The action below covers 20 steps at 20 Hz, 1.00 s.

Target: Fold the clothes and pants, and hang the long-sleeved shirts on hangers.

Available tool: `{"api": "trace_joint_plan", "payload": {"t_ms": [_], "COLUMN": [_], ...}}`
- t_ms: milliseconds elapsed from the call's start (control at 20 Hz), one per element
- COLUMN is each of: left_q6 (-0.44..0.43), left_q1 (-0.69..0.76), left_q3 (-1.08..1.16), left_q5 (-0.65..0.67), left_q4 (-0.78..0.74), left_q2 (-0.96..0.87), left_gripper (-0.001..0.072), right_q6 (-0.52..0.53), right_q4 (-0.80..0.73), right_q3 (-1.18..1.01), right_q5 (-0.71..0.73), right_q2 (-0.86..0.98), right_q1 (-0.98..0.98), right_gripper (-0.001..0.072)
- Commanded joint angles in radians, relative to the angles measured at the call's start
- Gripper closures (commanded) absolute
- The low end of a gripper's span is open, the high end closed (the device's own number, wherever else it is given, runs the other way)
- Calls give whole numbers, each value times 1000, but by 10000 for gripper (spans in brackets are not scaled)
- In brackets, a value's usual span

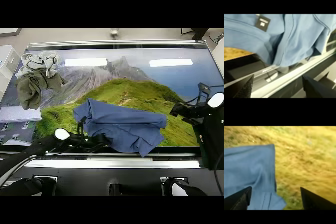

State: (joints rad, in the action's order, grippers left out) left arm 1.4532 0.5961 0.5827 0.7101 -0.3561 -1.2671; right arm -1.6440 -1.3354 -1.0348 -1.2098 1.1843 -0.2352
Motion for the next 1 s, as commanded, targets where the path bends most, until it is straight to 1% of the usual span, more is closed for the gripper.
{"api": "trace_joint_plan", "payload": {"t_ms": [0, 100, 150, 200, 250, 400, 450, 500, 550, 750, 900, 950], "left_q6": [-44, -42, -40, -40, -40, -39, -28, -29, -37, -100, -124, -148], "left_q1": [112, 138, 149, 157, 166, 185, 189, 190, 191, 191, 191, 191], "left_q3": [38, 92, 118, 145, 168, 210, 214, 214, 214, 214, 214, 214], "left_q5": [-102, -119, -131, -134, -135, -135, -135, -135, -134, -89, -49, -40], "left_q4": [146, 148, 151, 152, 152, 156, 163, 171, 170, 169, 165, 166], "left_q2": [-92, -149, -174, -199, -220, -273, -284, -290, -290, -277, -268, -263], "left_gripper": [6, 7, 22, 96, 113, 123, 168, 451, 678, 685, 685, 685], "right_q6": [147, 157, 157, 157, 157, 157, 157, 157, 156, 133, 134, 134], "right_q4": [121, 119, 119, 120, 122, 120, 120, 120, 120, 129, 212, 251], "right_q3": [0, 2, 2, 2, 2, 2, 2, 3, 3, 3, 3, 3], "right_q5": [-143, -164, -160, -153, -151, -151, -146, -135, -122, -74, -43, -35], "right_q2": [47, 55, 58, 58, 58, 58, 58, 59, 63, 145, 245, 276], "right_q1": [-47, -47, -47, -47, -47, -47, -47, -47, -47, -47, -47, -47], "right_gripper": [6, 6, 6, 6, 6, 6, 7, 7, 9, 13, 35, 43]}}
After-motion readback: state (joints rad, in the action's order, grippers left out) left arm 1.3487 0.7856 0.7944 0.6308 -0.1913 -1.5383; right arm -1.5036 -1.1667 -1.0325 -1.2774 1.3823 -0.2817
